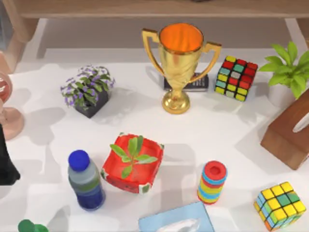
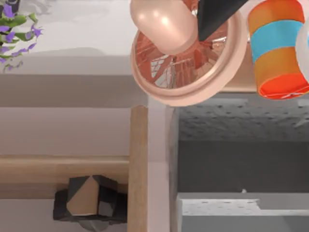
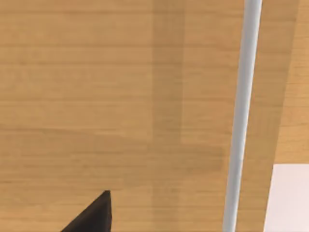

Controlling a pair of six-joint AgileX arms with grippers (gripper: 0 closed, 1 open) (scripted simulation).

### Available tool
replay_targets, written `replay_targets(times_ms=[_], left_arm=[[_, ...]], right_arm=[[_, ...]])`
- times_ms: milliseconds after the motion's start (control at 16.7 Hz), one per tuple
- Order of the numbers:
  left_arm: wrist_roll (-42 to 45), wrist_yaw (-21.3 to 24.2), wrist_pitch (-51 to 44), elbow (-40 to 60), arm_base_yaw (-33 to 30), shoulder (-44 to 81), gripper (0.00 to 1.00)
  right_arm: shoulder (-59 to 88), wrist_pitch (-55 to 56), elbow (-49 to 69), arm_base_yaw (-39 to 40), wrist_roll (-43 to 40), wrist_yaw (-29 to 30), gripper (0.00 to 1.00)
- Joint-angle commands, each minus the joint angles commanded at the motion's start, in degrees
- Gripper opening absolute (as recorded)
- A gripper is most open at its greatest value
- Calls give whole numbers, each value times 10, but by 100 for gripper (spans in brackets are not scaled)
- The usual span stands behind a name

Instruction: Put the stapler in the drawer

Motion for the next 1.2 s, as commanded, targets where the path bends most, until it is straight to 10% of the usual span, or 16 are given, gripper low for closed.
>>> replay_targets(times_ms=[780,1200], left_arm=[[0,0,0,0,0,0,100],[0,0,0,0,0,0,100]], right_arm=[[14,-32,45,34,-1,34,100],[14,-32,45,34,-1,34,47]])
